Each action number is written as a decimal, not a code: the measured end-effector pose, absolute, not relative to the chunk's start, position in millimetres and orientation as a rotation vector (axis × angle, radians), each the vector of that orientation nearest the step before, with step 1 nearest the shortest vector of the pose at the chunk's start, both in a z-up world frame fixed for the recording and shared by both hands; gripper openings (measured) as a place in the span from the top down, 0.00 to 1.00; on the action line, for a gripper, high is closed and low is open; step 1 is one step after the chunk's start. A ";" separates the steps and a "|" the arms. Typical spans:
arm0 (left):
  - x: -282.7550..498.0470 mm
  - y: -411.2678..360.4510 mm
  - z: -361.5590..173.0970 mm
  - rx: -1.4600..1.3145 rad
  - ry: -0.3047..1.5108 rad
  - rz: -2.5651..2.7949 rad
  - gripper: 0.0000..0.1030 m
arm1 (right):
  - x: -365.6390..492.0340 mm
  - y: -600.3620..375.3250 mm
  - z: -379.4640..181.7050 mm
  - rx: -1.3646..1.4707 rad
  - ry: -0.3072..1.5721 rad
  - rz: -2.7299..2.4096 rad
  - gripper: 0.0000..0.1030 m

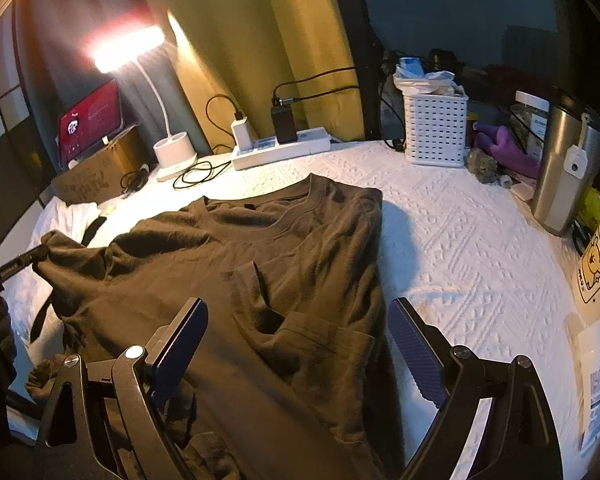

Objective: Fold small clothes

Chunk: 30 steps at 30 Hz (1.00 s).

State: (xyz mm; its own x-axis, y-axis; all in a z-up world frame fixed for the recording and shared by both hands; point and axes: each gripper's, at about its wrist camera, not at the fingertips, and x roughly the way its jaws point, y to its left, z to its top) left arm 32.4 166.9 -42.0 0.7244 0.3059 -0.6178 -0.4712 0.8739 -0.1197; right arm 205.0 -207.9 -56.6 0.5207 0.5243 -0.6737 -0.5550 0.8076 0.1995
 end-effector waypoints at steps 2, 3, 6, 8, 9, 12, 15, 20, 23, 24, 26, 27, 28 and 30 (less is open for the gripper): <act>44.5 149.8 -34.7 -0.247 0.614 0.371 0.94 | 205.8 -212.9 -56.4 -0.028 0.791 0.647 0.10; 50.8 141.8 -33.0 -0.236 0.611 0.341 0.94 | 206.1 -215.7 -57.0 -0.021 0.794 0.648 0.10; 73.0 118.0 -32.2 -0.223 0.625 0.260 0.94 | 207.0 -223.1 -60.1 -0.007 0.799 0.644 0.10; 88.4 100.8 -33.5 -0.213 0.638 0.210 0.94 | 207.4 -227.9 -62.5 -0.001 0.804 0.641 0.10; 94.1 92.6 -34.0 -0.210 0.645 0.188 0.94 | 207.6 -230.8 -63.6 0.002 0.805 0.639 0.10; 113.8 69.2 -41.2 -0.197 0.682 0.121 0.94 | 209.4 -240.1 -65.9 0.012 0.810 0.625 0.10; 125.7 50.4 -51.1 -0.189 0.723 0.071 0.94 | 212.4 -250.2 -66.9 0.022 0.813 0.605 0.10; 144.0 36.1 -83.8 -0.223 0.868 -0.001 0.93 | 215.8 -257.2 -70.2 0.033 0.824 0.579 0.10; 142.9 36.8 -92.0 -0.274 0.925 -0.042 0.90 | 215.5 -254.1 -73.0 0.029 0.835 0.576 0.10; 138.5 37.4 -89.6 -0.282 0.921 -0.060 0.83 | 215.1 -251.0 -73.9 0.025 0.840 0.577 0.10; 130.0 39.4 -82.3 -0.290 0.911 -0.089 0.67 | 214.5 -246.8 -74.6 0.020 0.844 0.580 0.10; 122.8 43.3 -76.8 -0.298 0.903 -0.103 0.62 | 214.3 -243.1 -74.9 0.014 0.847 0.582 0.10; 117.5 47.5 -73.1 -0.306 0.898 -0.109 0.62 | 214.1 -240.1 -75.0 0.010 0.849 0.585 0.10; 107.6 60.1 -66.4 -0.339 0.893 -0.109 0.62 | 214.0 -231.3 -75.3 -0.002 0.854 0.590 0.10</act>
State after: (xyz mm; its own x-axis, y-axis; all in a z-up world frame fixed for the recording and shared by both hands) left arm 107.6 60.1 -66.4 0.6253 -0.2333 -0.7447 -0.0468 0.9413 -0.3342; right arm 214.0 -231.3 -75.3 0.5077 0.4890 -0.7093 -0.4909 0.8408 0.2283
